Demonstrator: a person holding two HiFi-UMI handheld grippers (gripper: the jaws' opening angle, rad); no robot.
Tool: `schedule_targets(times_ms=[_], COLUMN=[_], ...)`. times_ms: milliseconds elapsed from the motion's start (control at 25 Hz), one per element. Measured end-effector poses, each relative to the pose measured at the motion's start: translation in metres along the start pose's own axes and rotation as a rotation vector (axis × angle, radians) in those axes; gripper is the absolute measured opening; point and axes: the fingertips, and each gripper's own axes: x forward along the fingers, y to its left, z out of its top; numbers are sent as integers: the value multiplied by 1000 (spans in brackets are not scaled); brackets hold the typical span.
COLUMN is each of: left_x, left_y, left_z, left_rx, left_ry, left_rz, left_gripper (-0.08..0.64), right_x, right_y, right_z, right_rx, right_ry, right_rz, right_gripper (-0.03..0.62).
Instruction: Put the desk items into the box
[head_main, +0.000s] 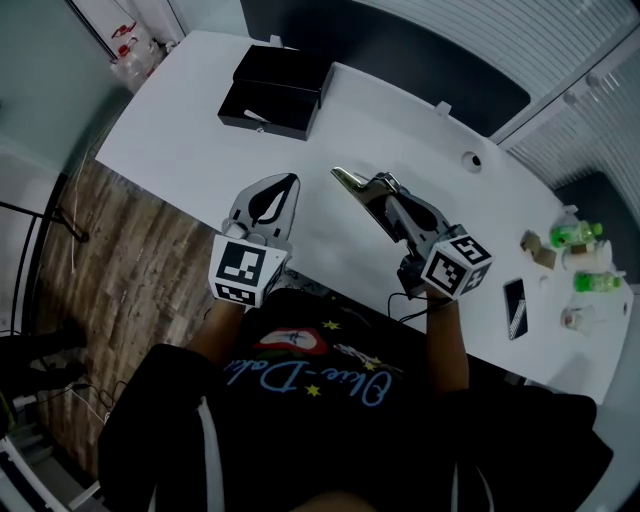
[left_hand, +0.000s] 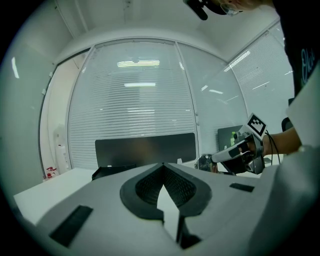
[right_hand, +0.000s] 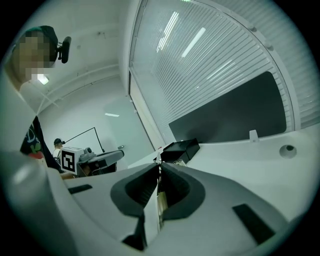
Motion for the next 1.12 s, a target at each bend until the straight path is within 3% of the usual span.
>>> schedule_targets(times_ms=[320,1120], left_x=[3,-12], left_y=[12,93], left_z=[6,8], left_rx=[-2,-12], left_ry=[-17,-35], left_rz=[-10,0], left_gripper=[8,8], right_x=[12,78], right_y=[2,35], right_z=[5,27], right_rx=[-8,13], right_ry=[8,-36], right_rz=[-9,-10], right_gripper=[31,30])
